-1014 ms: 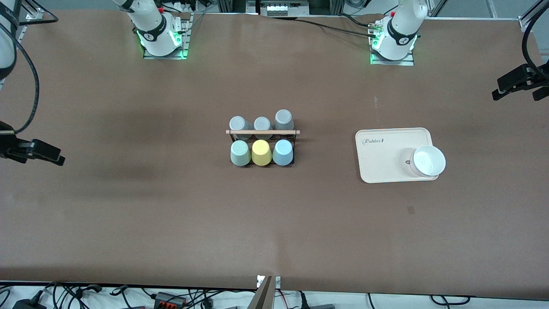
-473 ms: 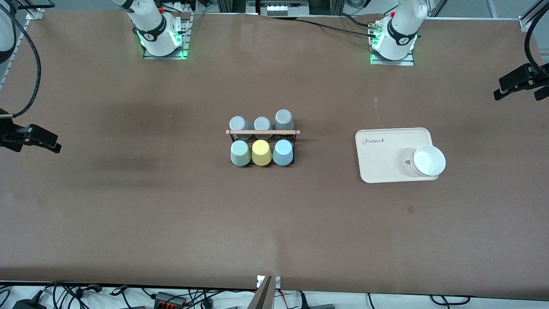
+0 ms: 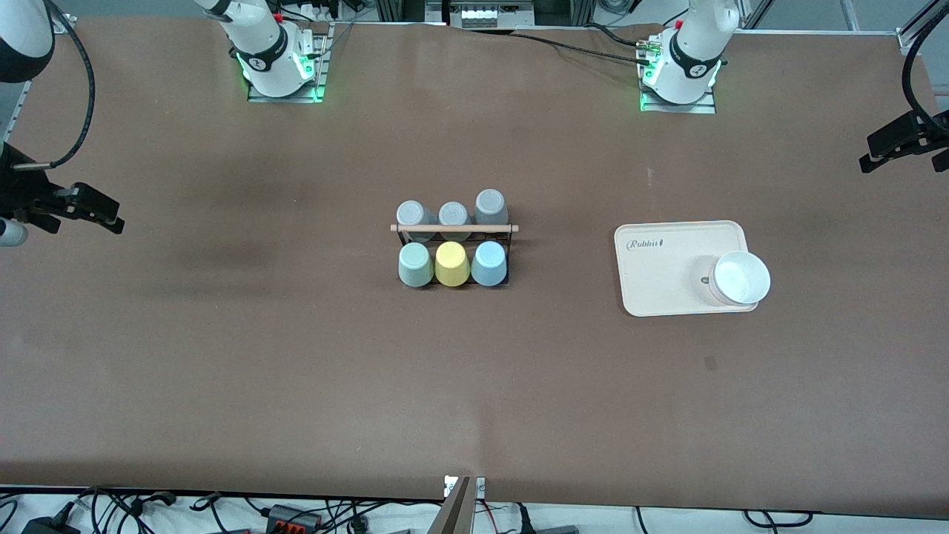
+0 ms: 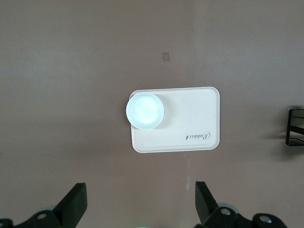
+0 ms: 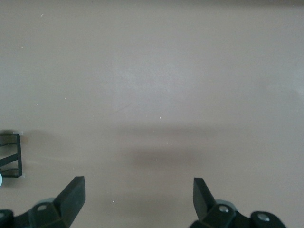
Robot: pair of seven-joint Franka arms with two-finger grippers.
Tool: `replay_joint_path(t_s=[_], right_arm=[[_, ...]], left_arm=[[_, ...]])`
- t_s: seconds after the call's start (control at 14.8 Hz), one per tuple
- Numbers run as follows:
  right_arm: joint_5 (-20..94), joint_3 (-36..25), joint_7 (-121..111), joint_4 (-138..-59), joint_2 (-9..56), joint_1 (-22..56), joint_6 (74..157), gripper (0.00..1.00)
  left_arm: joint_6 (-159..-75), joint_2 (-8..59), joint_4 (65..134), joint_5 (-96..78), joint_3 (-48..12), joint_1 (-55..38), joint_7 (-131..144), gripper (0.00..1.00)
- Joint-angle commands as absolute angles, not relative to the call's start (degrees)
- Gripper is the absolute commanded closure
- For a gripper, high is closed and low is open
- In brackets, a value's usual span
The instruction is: Hang scattered cups on rack with three cups
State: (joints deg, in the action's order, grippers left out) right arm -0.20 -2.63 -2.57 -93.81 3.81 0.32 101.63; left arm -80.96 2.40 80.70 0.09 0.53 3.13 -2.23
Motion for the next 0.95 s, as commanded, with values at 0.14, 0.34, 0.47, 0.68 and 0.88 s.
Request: replay_joint_path(t_s=[0.14,0.34,0.47,0.68,0.88], right_arm=[[-1.23,-1.94,-3.78,-98.0,-0.53,0.26,101.52,0.0],[-1.14,-1.93,-3.78,-98.0,-0.53,0.26,100.9,0.0],[-1.14,-1.67,-3.78,-97.91,-0.96,0.44,99.76,0.0],[-1.14,-1.67,-3.78,-97.91,-1.41,0.44,99.05,0.0],[-1.14,-1.67,-3.78,-97.91,-1.41,0.44,99.05,0.0]], left_arm=[[-79.54,1.76,80.24,-1.67,0.53,3.34,-3.08,0.0],[-79.45,1.23,80.51,-1.58,0.62,3.34,-3.78,0.0],[-79.45,1.32,80.51,-1.58,0.7,3.34,-3.78,0.0],[-78.93,1.32,80.33,-1.5,0.7,3.34,-3.6,0.0],[-78.93,1.23,80.24,-1.49,0.7,3.34,-3.6,0.0]])
